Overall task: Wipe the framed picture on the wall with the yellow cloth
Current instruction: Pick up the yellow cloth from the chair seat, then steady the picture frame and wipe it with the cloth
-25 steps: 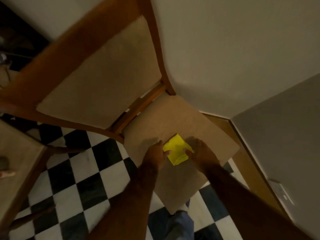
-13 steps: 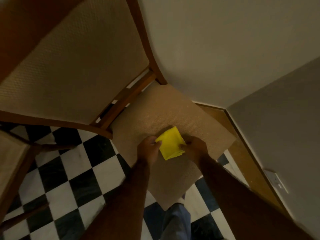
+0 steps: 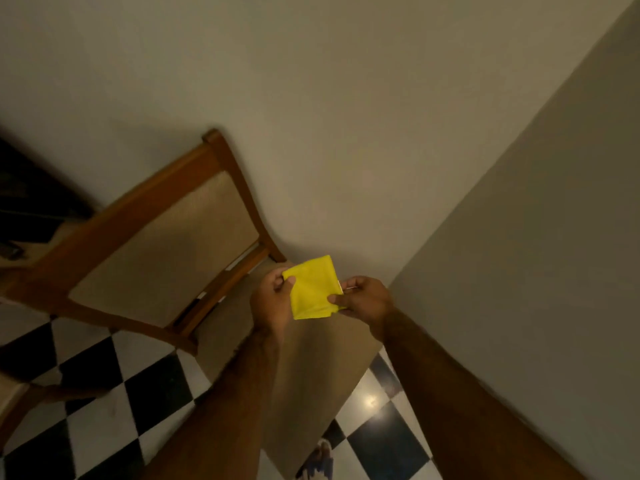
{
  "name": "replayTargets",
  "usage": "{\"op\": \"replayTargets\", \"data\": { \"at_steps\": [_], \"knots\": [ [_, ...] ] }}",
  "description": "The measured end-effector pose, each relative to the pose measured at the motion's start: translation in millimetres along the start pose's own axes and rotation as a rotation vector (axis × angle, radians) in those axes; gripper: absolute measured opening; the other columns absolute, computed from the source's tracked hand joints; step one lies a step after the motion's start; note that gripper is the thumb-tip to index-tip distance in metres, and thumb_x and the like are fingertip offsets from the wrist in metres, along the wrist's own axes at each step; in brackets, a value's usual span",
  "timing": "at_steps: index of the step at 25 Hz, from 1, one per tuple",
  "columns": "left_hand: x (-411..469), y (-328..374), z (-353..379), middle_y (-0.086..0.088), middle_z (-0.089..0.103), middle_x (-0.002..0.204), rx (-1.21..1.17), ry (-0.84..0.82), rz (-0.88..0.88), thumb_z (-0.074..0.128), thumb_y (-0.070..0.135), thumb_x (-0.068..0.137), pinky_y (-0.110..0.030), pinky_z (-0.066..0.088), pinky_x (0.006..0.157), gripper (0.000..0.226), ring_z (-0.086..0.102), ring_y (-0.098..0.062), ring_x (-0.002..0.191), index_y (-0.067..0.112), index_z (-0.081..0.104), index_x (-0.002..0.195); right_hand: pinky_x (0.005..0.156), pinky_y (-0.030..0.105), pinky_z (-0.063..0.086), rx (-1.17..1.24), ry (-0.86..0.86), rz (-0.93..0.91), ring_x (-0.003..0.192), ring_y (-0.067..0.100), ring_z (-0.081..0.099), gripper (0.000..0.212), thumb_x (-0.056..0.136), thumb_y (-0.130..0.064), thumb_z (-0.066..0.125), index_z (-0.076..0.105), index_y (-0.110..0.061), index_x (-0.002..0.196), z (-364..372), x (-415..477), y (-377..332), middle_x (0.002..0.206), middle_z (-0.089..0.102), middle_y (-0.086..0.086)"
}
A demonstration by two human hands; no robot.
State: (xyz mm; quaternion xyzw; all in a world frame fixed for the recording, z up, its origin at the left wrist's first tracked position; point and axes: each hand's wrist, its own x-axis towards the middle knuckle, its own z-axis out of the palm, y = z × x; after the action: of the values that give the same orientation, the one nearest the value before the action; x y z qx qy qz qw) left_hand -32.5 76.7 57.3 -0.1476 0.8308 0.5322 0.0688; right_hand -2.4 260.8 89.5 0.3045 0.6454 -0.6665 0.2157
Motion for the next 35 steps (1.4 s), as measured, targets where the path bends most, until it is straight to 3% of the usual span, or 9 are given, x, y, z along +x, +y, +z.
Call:
{"op": "replayTargets", "data": {
  "at_steps": [2, 4, 9, 17, 26, 35],
  "knots": [
    [-5.8, 36.0, 0.8, -0.014, 0.073, 0.110, -0.045, -0.024, 0.071, 0.064, 0.016, 0.094, -0.041, 0.054, 0.093, 0.025, 0.068, -0.028, 0.101, 0.004, 0.067, 0.116, 0.090, 0.047, 0.058, 0.029, 0.016, -0.030, 0.093, 0.030, 0.065, 0.036, 0.081, 0.006, 0.077, 0.068, -0.003, 0.115, -16.0, -23.9, -29.4, 0.103, 0.066, 0.017],
    [-17.8, 77.9, -2.2, -0.008, 0.072, 0.103, -0.092, -0.044, 0.137, 0.066, 0.016, 0.093, -0.040, 0.055, 0.090, 0.024, 0.067, -0.022, 0.095, 0.009, 0.068, 0.116, 0.095, 0.046, 0.057, 0.051, 0.028, -0.061, 0.098, 0.030, 0.065, 0.039, 0.084, 0.002, 0.075, 0.067, 0.004, 0.122, -34.5, -54.1, -56.9, 0.110, 0.068, 0.020],
    [-48.3, 200.3, -7.7, -0.005, 0.070, 0.097, -0.202, -0.040, 0.340, 0.069, 0.016, 0.091, -0.036, 0.055, 0.090, 0.022, 0.069, -0.027, 0.097, 0.013, 0.070, 0.112, 0.088, 0.038, 0.058, 0.075, 0.097, -0.276, 0.094, 0.023, 0.065, 0.039, 0.087, -0.017, 0.077, 0.069, 0.007, 0.117, -83.3, -142.8, -125.2, 0.105, 0.069, 0.016],
    [-142.4, 415.0, -8.8, 0.002, 0.069, 0.101, -0.327, 0.012, 0.708, 0.072, 0.021, 0.089, -0.021, 0.046, 0.082, 0.033, 0.066, -0.013, 0.092, 0.011, 0.070, 0.121, 0.072, 0.027, 0.058, -0.020, 0.285, -0.658, 0.083, 0.020, 0.063, 0.034, 0.088, -0.017, 0.076, 0.071, 0.006, 0.113, -172.7, -312.7, -248.3, 0.097, 0.067, 0.014],
    [-280.5, 629.3, -12.4, 0.004, 0.068, 0.104, -0.600, 0.020, 1.029, 0.068, 0.023, 0.090, -0.026, 0.050, 0.086, 0.031, 0.066, -0.015, 0.095, 0.017, 0.068, 0.120, 0.089, 0.046, 0.062, -0.167, 0.616, -0.957, 0.082, 0.028, 0.067, 0.033, 0.086, -0.016, 0.078, 0.073, 0.009, 0.106, -249.4, -536.7, -352.3, 0.090, 0.067, 0.021],
    [-430.3, 804.6, -48.5, 0.006, 0.068, 0.094, -0.741, 0.076, 1.390, 0.065, 0.024, 0.090, -0.020, 0.045, 0.077, 0.022, 0.062, -0.010, 0.088, 0.019, 0.073, 0.110, 0.080, 0.037, 0.065, -0.233, 0.911, -1.161, 0.093, 0.027, 0.078, 0.032, 0.086, -0.020, 0.077, 0.072, 0.001, 0.110, -305.0, -735.1, -418.4, 0.106, 0.076, 0.019]
  ]
}}
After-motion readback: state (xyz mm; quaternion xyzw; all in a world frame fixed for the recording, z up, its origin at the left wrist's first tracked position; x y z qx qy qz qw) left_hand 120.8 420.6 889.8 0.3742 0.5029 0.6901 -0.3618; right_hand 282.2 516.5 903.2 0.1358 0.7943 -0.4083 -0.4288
